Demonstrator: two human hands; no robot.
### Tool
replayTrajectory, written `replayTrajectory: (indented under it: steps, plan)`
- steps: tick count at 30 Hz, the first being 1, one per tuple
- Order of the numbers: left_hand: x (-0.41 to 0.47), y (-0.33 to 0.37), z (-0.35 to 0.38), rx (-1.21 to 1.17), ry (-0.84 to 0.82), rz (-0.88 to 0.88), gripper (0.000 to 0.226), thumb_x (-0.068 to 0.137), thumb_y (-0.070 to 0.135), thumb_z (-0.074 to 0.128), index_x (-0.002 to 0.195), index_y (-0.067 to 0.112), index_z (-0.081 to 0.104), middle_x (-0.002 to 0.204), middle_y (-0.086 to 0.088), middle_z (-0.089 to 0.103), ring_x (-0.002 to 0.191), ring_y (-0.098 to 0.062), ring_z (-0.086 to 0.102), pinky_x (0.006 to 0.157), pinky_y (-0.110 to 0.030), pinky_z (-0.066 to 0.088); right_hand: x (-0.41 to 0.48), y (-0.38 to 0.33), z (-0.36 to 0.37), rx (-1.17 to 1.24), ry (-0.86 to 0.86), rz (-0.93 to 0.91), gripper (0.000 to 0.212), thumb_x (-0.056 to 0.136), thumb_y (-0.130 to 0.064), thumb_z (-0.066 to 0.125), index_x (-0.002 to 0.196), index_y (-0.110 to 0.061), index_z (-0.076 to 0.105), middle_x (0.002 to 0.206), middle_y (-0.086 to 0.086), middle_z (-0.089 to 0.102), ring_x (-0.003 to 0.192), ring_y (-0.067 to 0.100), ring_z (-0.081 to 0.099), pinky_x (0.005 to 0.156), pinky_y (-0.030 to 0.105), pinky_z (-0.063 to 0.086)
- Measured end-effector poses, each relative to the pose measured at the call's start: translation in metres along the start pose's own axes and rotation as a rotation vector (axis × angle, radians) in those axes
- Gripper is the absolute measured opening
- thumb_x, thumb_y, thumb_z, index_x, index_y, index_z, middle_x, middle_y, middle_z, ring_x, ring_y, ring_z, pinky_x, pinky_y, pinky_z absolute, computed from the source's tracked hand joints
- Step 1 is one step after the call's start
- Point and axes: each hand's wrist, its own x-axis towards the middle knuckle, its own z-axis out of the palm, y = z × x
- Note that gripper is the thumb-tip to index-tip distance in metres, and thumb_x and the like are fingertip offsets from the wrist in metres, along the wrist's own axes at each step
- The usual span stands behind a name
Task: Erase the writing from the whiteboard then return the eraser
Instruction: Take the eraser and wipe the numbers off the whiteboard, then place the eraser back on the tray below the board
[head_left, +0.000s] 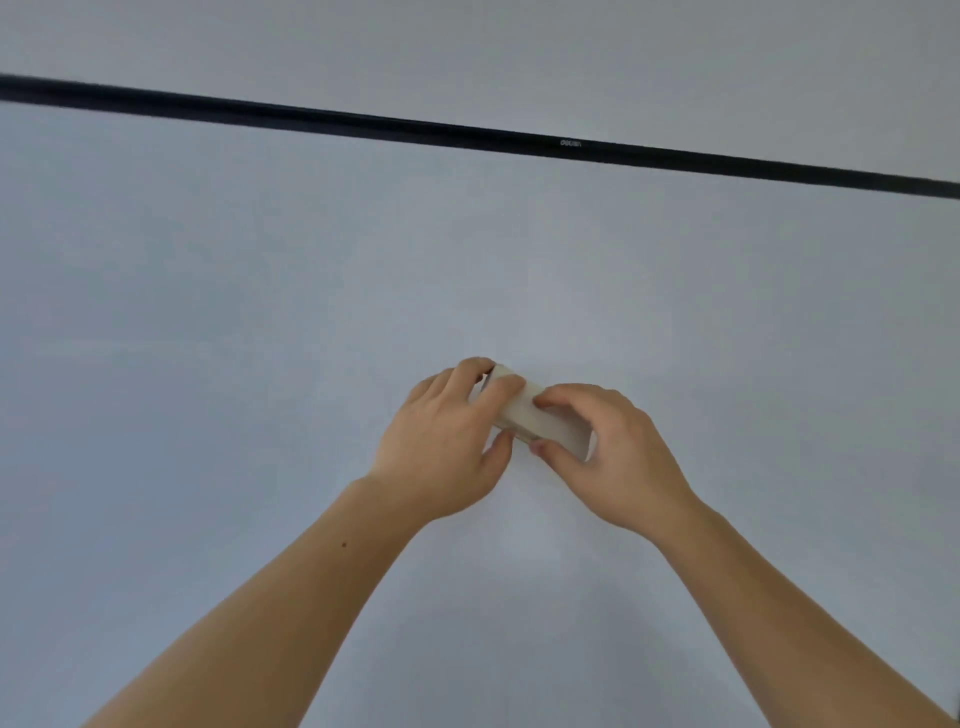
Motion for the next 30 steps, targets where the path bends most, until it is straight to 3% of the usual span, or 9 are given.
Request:
replayTrajectory:
  steps: [12, 20, 30]
  plan:
    - [-0.127, -0.032, 0.023, -0.167, 0.033, -0.247, 0.043, 0.089, 0.035, 0.064, 0.126, 0.014, 0.064, 0.126, -0.009, 0.06, 0.105, -0.028, 0.063, 0.087, -0.041, 0.053, -0.069, -0.025, 0.084, 0.209, -0.059, 0.06, 0.041, 0.079, -0.028, 0.08, 0.116, -0.026, 0.065, 0.117, -0.012, 0.058, 0.105, 0.004, 0.058, 0.092, 0.028, 0.052]
    - [-0.203, -0.035, 0.069, -0.238, -0.039, -0.446, 0.045, 0.089, 0.036, 0.057, 0.127, 0.013, 0.063, 0.132, -0.009, 0.059, 0.11, -0.029, 0.064, 0.085, -0.045, 0.056, -0.127, -0.016, 0.154, 0.309, -0.12, 0.178, 0.034, 0.079, -0.025, 0.081, 0.111, -0.021, 0.07, 0.119, -0.004, 0.058, 0.103, 0.008, 0.06, 0.089, 0.023, 0.054]
    - [-0.312, -0.02, 0.134, -0.379, -0.167, -0.726, 0.04, 0.09, 0.019, 0.073, 0.129, 0.017, 0.067, 0.14, -0.005, 0.05, 0.114, -0.013, 0.06, 0.082, -0.024, 0.053, -0.217, 0.006, 0.233, 0.354, -0.35, 0.343, 0.034, 0.077, -0.024, 0.082, 0.109, -0.021, 0.07, 0.118, -0.008, 0.055, 0.097, 0.012, 0.061, 0.089, 0.029, 0.055]
